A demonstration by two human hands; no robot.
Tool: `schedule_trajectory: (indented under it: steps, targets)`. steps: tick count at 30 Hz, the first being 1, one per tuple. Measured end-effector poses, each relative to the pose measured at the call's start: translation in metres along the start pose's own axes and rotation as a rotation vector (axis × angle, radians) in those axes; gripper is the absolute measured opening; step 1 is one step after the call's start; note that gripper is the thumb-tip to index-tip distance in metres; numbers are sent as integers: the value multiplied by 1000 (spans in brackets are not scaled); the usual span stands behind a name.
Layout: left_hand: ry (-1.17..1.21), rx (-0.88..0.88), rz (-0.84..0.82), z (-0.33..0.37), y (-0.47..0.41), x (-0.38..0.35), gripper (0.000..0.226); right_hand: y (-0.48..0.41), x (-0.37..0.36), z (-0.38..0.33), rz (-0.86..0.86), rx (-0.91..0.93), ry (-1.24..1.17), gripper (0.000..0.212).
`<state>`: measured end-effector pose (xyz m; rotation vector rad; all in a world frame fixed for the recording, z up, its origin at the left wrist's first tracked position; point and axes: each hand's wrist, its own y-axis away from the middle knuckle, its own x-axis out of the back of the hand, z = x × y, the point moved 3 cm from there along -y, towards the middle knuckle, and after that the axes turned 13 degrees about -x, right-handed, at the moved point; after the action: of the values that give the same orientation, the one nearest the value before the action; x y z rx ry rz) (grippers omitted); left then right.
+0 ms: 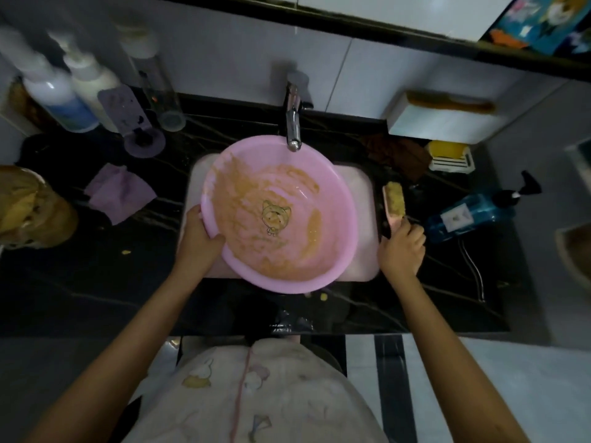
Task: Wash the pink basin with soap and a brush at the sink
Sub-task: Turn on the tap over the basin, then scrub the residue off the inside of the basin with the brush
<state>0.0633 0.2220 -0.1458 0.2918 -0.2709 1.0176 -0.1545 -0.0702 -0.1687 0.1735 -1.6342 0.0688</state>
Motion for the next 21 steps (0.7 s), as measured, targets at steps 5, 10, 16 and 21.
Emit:
schedule_trajectory:
  steps: [5,10,16,21]
  targets:
    - [-6,-4,5,-5,-2,0,66,-9,-4,10,-85,-103,-190,42]
    - [15,6,-27,-5,-1,1,66,-8,1,8,-282,-101,-363,36]
    - [37,26,-24,-7,-1,4,62,35,17,-1,-309,115,-512,39]
    - [46,22,-23,-4,-7,4,56,66,21,-55,-431,203,-288,48]
